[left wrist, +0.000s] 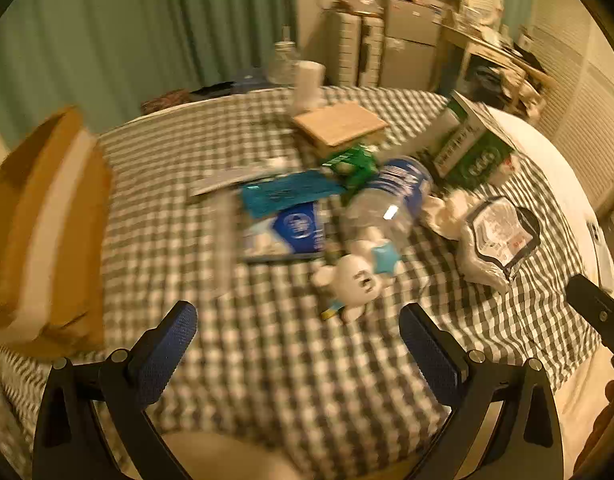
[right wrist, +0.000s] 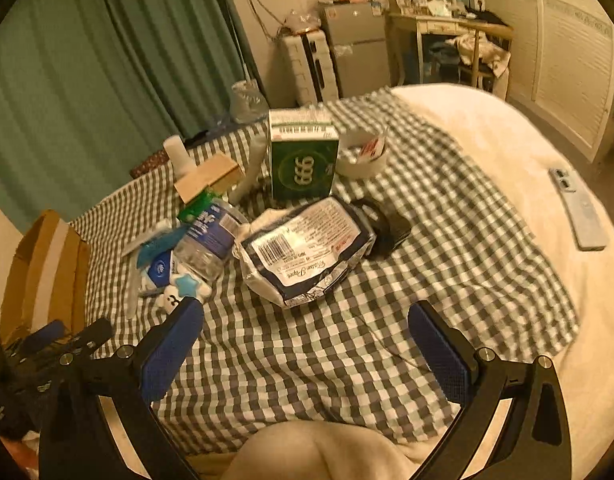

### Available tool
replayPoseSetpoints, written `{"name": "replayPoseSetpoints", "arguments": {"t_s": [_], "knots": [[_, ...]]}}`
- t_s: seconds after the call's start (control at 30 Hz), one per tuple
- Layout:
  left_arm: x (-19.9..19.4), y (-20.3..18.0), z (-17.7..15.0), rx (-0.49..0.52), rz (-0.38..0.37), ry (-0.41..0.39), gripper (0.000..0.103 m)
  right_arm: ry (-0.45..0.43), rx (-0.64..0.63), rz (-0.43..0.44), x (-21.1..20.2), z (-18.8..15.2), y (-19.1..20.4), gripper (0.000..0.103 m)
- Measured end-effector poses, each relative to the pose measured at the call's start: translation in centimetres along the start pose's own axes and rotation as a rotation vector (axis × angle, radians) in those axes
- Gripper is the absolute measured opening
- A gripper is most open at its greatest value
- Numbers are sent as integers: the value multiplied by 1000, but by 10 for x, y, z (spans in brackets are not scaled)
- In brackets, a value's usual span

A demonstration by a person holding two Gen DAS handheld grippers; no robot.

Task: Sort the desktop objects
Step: 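Grasp the black-and-white snack bag with the right tool while the left tool reaches toward the bear, then grasp the white bear figurine with the left tool and lift it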

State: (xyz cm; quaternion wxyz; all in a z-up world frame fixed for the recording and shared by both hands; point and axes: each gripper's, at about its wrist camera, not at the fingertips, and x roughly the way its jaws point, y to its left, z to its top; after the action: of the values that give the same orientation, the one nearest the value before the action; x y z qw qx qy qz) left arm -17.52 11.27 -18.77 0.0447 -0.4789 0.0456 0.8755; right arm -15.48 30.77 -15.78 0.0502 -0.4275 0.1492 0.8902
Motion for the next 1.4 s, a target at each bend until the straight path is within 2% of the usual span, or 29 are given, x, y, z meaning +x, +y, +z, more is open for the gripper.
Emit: {"name": "replayPoseSetpoints", "arguments": {"t_s": [0.17, 0.23, 0.4, 0.6, 0.63, 0.67, 0.73, 0.8, 0.83, 1.0, 1.03, 1.07, 1.13, 1.2, 1.27, 1.4], "knots": [[37, -24, 3, 67, 0, -7, 103, 57, 7, 3, 39, 9, 6, 102], [53, -27, 3, 69, -4, 10, 103, 90, 6, 9, 54, 11, 9, 98], [79, -29, 3, 50, -21, 57, 103, 167, -35, 20, 92, 14, 25, 96], [94, -34, 2, 64, -1, 67, 103, 222, -26, -18, 119, 18, 27, 94], [97, -33, 2, 61, -6, 67, 102, 235, -29, -24, 123, 18, 27, 91], [98, -32, 2, 56, -15, 70, 99, 251, -36, -35, 128, 17, 28, 88], [101, -30, 2, 45, -56, 81, 89, 287, -43, -66, 137, 15, 29, 71], [100, -28, 2, 40, -84, 80, 77, 291, -23, -67, 138, 13, 26, 68], [98, -28, 3, 38, -102, 81, 69, 287, -13, -66, 136, 13, 24, 64], [87, -21, 3, 1, -109, 99, 67, 272, 12, -45, 116, 9, 17, 45], [82, -18, 3, -14, -112, 98, 64, 267, 12, -42, 110, 8, 16, 42], [76, -15, 2, -28, -116, 93, 54, 256, 13, -37, 101, 7, 15, 38], [68, -11, 3, -38, -123, 103, 34, 246, 17, -32, 90, 6, 13, 36], [65, -7, 3, -37, -117, 131, 32, 244, 29, -11, 78, 8, 9, 35], [59, -2, 2, -47, -129, 129, 17, 237, 31, -2, 70, 10, 7, 35], [48, 6, -3, -71, -136, 132, 17, 206, 44, 11, 51, 13, 5, 35]]}}
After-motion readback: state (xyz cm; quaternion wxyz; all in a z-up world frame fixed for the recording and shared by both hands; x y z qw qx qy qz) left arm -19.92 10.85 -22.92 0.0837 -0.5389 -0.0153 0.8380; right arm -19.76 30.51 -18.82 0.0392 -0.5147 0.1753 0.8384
